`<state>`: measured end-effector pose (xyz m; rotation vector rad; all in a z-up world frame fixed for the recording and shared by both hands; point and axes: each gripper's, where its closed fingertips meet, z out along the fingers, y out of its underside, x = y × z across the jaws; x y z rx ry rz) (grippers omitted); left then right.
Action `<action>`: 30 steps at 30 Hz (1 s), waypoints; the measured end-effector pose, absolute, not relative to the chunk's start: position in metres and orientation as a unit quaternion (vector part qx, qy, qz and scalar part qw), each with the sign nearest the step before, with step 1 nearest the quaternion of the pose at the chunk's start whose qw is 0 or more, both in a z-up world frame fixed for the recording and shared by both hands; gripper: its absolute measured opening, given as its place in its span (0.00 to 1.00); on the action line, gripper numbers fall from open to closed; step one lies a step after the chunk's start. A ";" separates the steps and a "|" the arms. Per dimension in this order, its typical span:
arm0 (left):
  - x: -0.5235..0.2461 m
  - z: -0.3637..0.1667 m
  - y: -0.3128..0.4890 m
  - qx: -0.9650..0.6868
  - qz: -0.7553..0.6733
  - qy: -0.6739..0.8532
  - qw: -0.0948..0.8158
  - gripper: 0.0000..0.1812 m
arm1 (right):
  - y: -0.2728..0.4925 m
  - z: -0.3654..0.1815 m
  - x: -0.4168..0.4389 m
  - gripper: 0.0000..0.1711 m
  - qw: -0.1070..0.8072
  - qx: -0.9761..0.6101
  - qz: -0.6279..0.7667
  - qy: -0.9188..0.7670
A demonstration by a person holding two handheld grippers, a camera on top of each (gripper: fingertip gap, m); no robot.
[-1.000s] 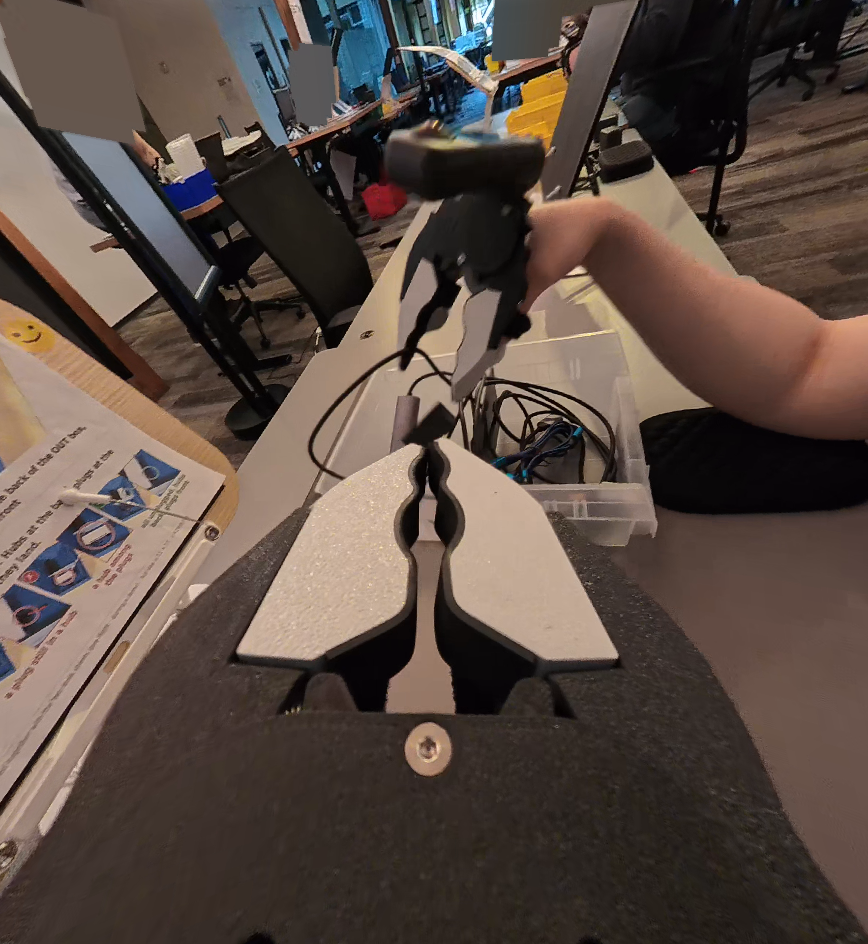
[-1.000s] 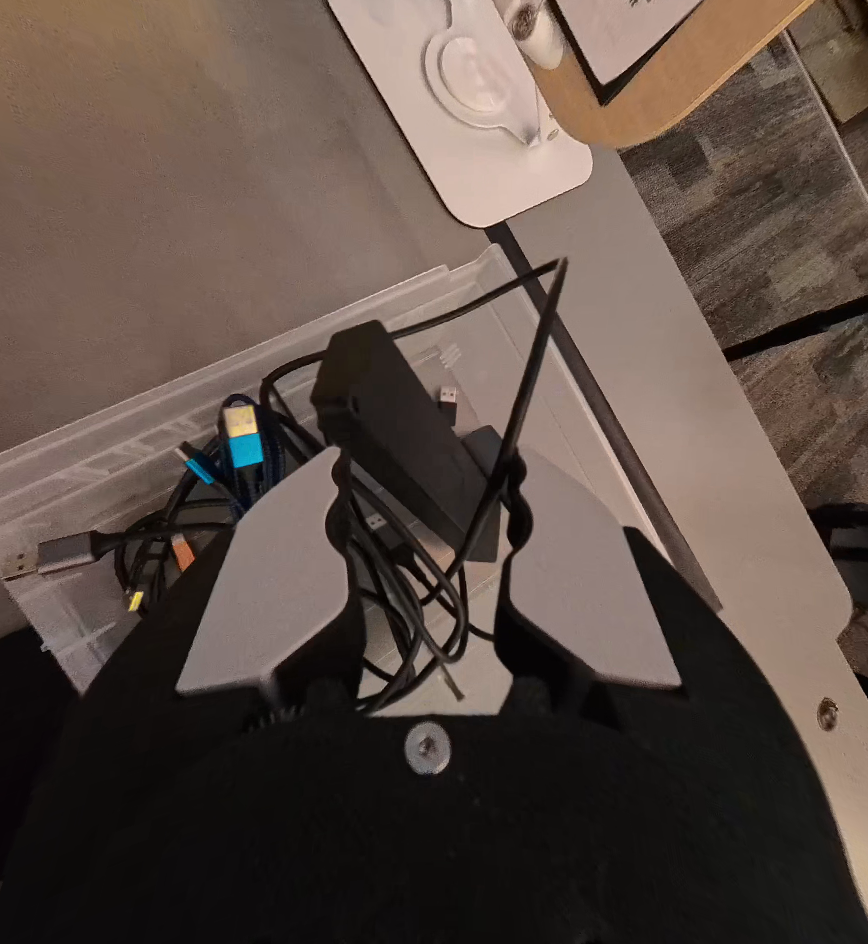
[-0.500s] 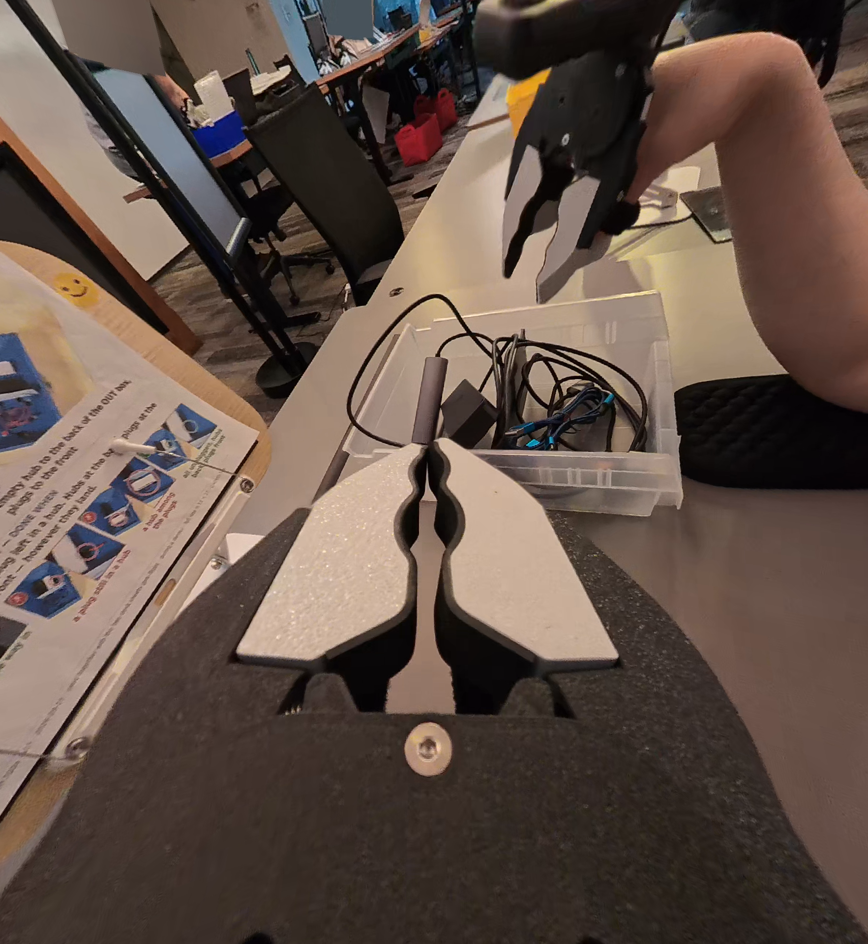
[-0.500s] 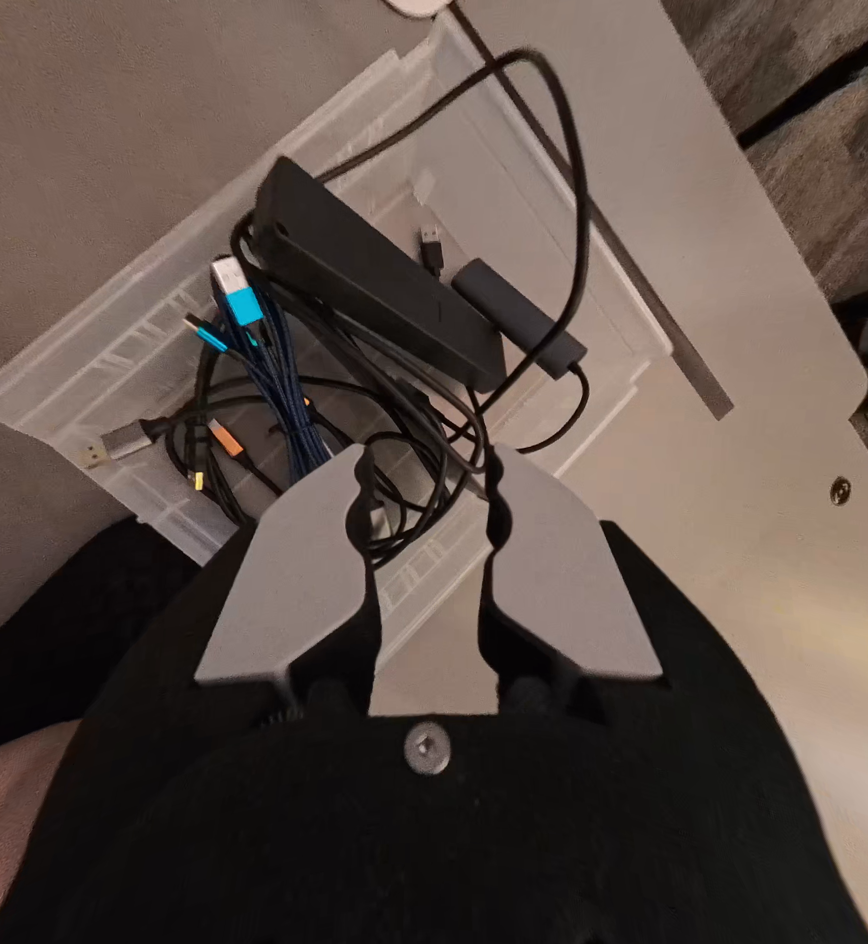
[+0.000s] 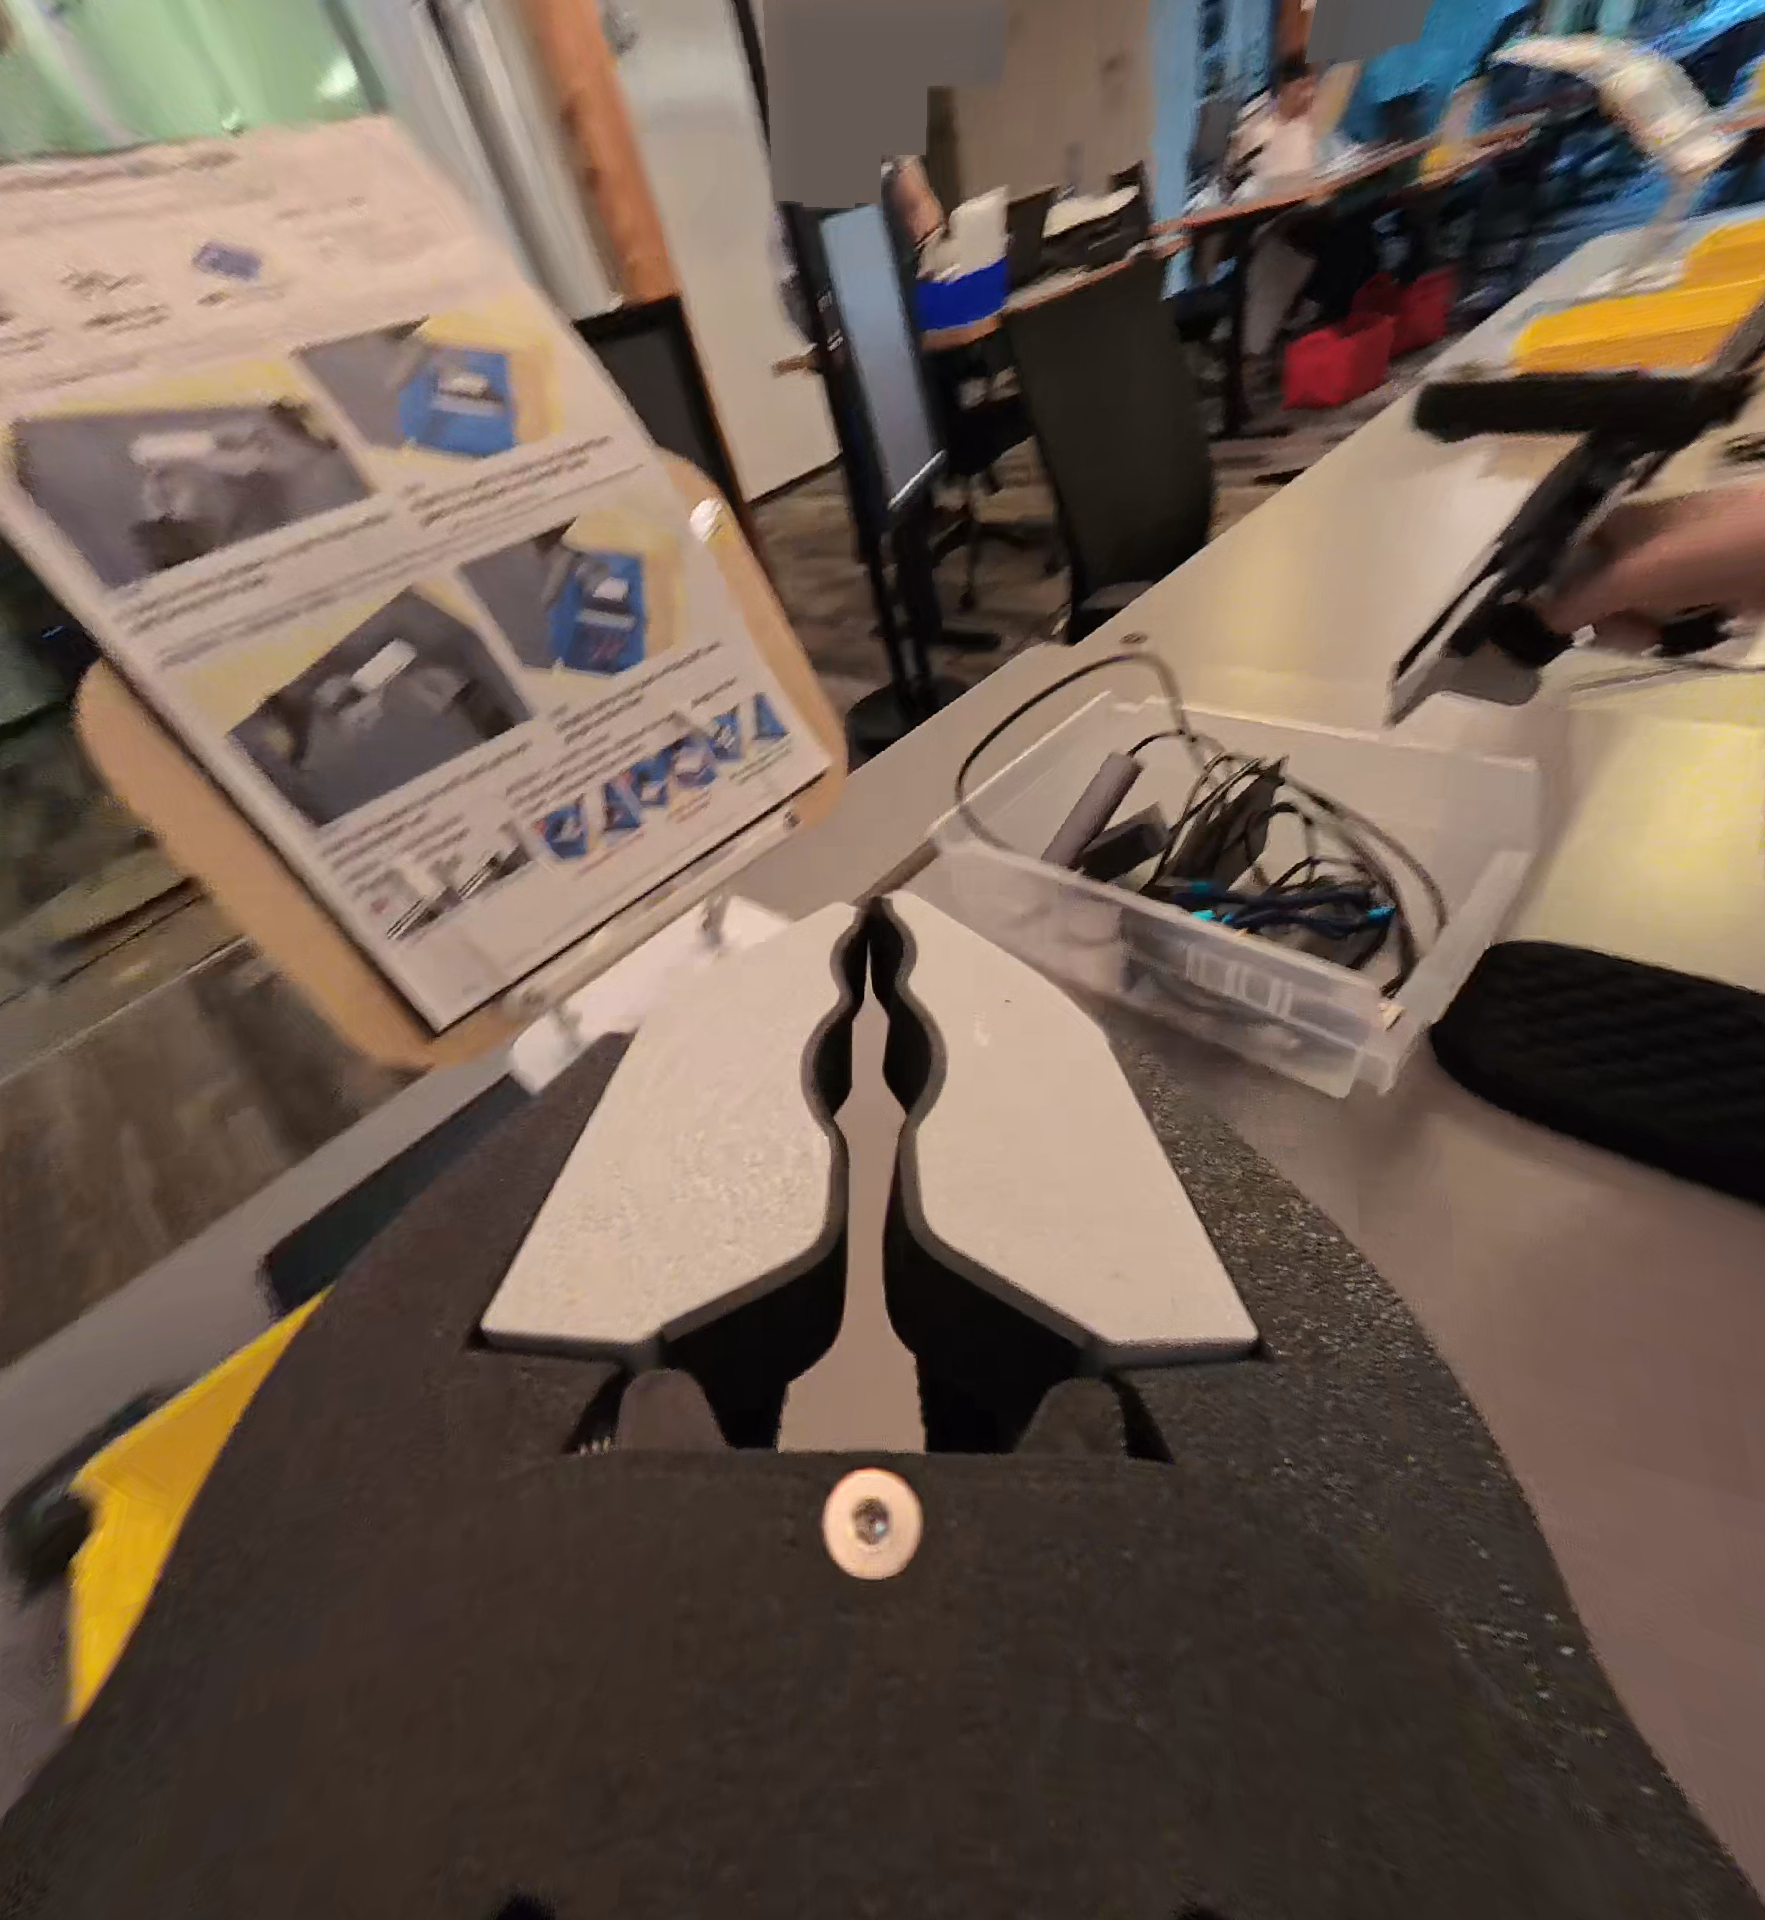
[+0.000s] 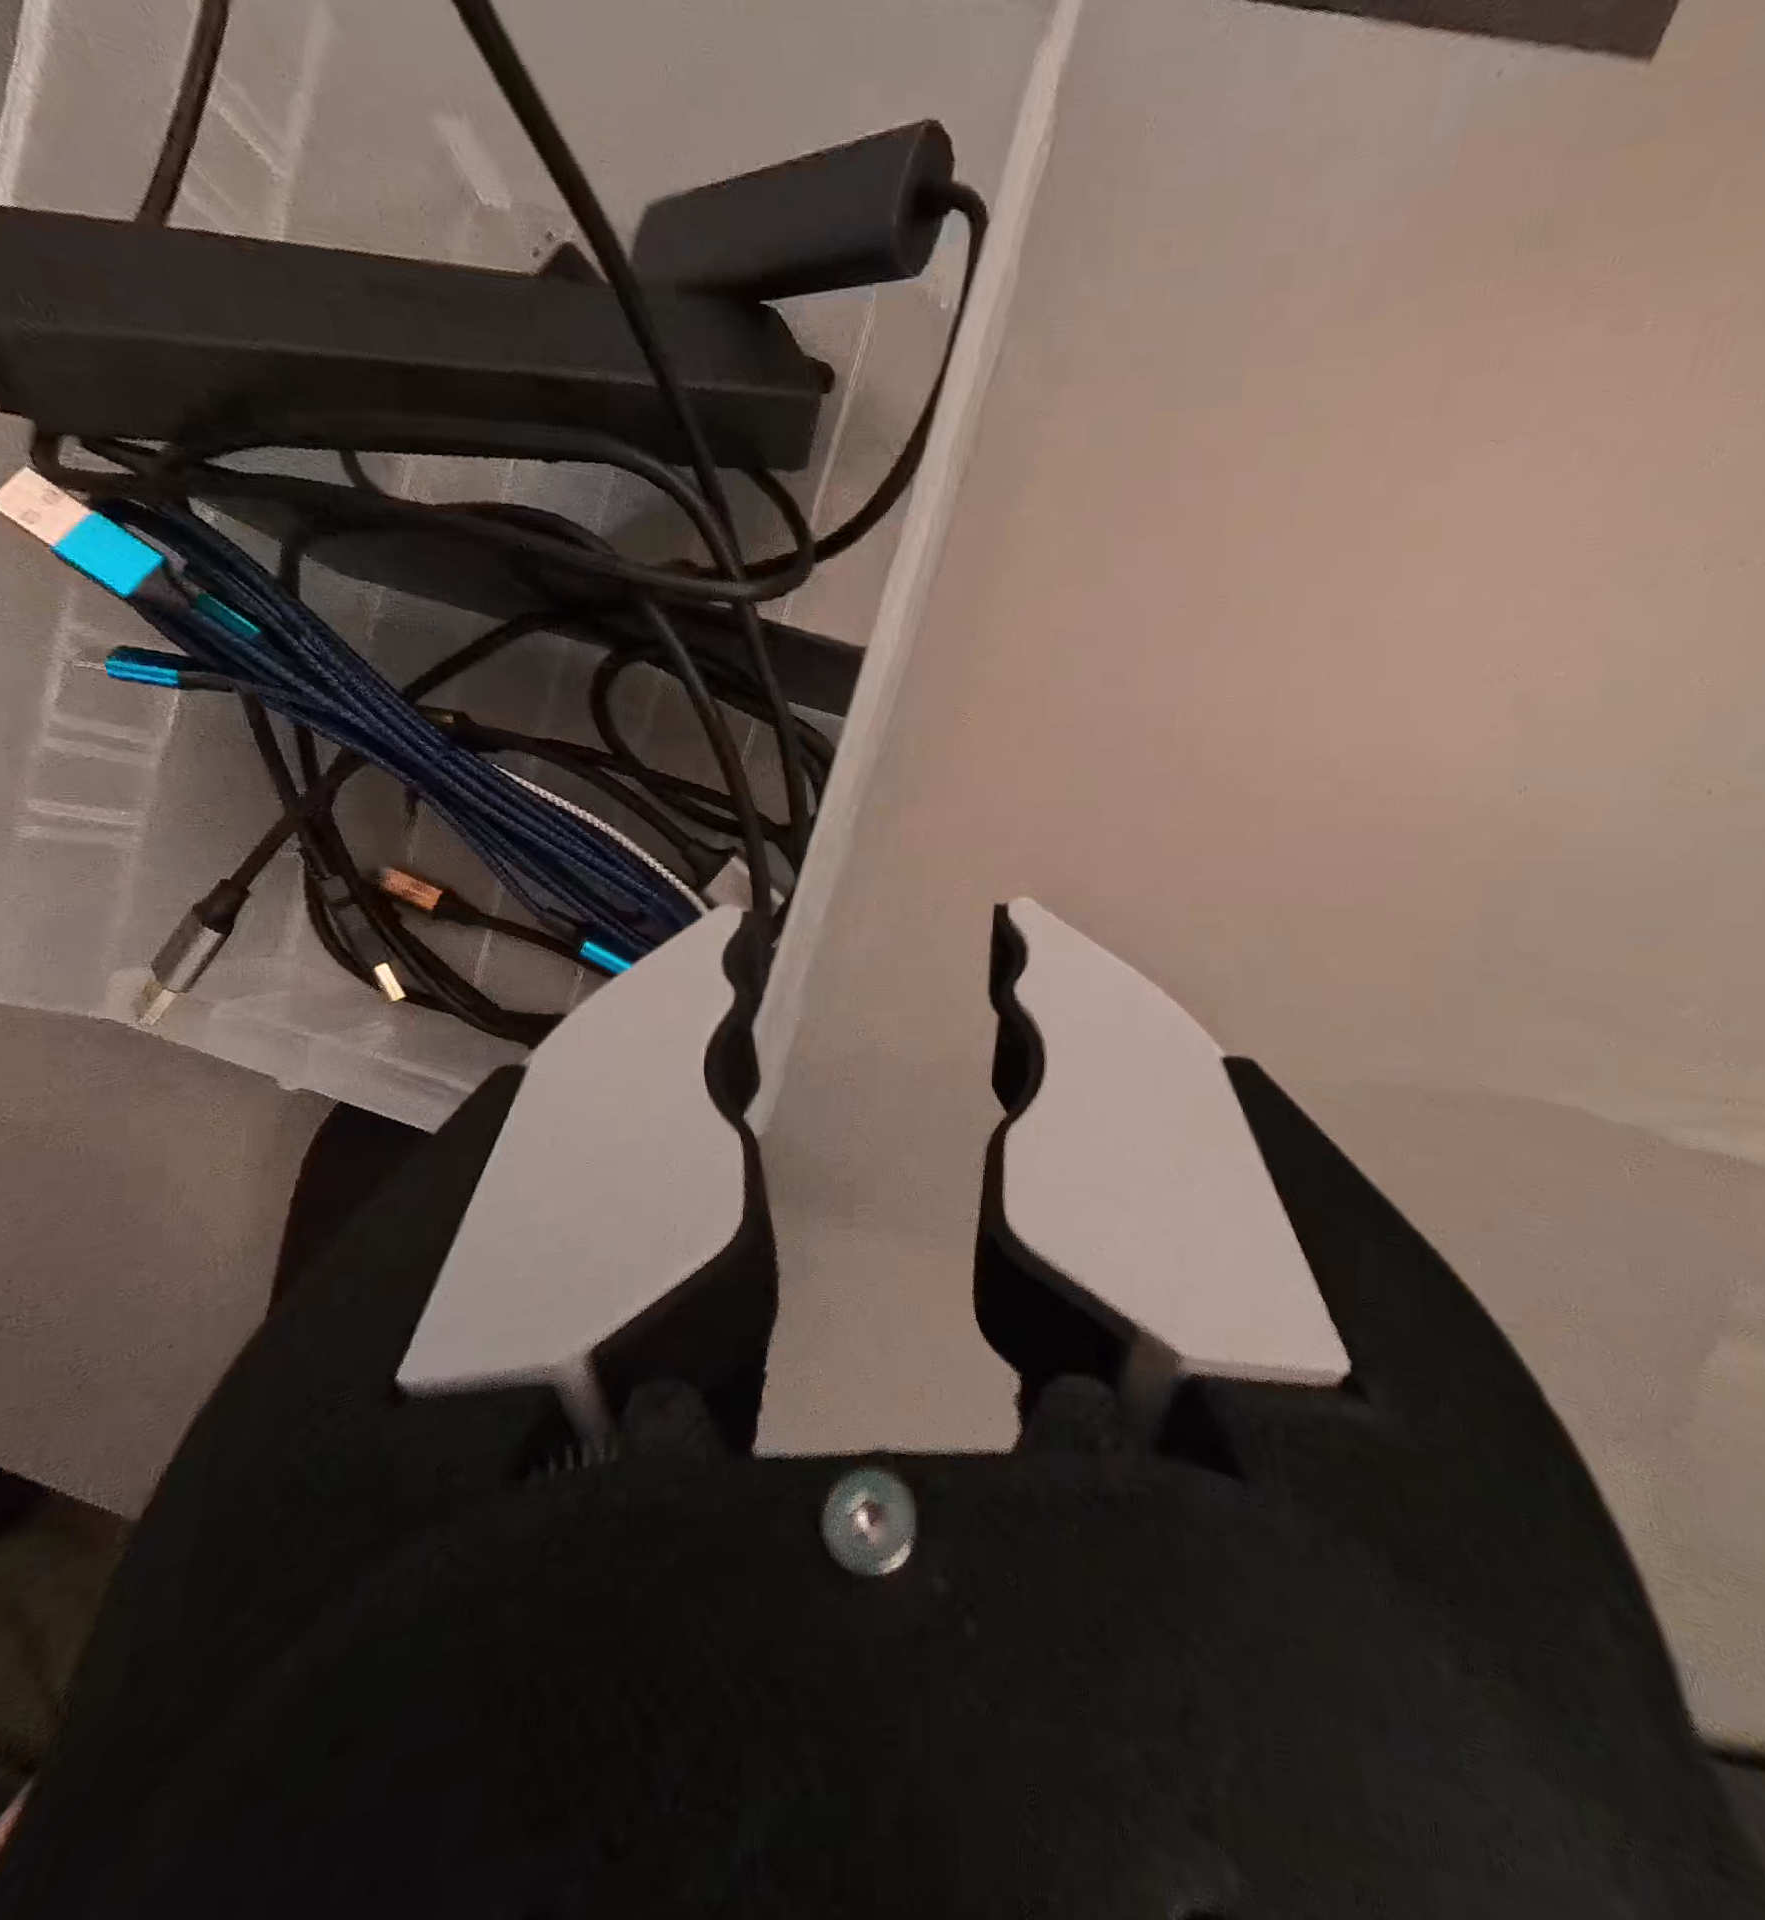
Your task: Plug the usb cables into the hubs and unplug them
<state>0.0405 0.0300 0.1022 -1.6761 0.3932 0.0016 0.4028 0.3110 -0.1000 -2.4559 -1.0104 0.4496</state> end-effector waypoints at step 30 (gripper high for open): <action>-0.230 -0.162 -0.075 -0.970 0.055 -0.161 0.171 0.07 | 0.295 -0.172 0.370 0.06 -0.008 -0.918 0.116 -0.380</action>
